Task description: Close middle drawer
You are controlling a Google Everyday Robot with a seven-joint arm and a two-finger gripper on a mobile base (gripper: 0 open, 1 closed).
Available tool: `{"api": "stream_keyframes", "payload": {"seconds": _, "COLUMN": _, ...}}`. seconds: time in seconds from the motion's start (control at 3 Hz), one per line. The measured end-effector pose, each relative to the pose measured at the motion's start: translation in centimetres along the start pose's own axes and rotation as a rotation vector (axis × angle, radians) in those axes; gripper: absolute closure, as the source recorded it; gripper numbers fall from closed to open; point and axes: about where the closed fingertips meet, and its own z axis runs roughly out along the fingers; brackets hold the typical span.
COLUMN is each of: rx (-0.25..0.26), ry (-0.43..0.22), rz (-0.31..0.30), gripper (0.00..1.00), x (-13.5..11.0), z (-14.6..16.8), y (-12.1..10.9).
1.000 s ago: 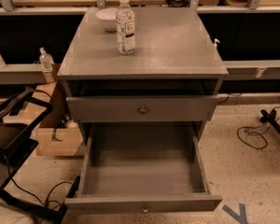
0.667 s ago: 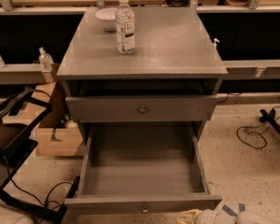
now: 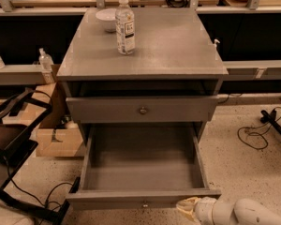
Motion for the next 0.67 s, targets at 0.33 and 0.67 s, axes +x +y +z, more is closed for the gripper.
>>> {"api": "stream_keyframes", "payload": {"seconds": 0.33, "rx": 0.011, "ry": -0.016, "rz": -0.025, "gripper": 1.0, "x": -1.85, "z": 0.63, "y": -1.76}}
{"api": "stream_keyframes", "payload": {"seconds": 0.67, "rx": 0.011, "ry": -0.016, "rz": -0.025, "gripper": 1.0, "x": -1.85, "z": 0.64, "y": -1.76}}
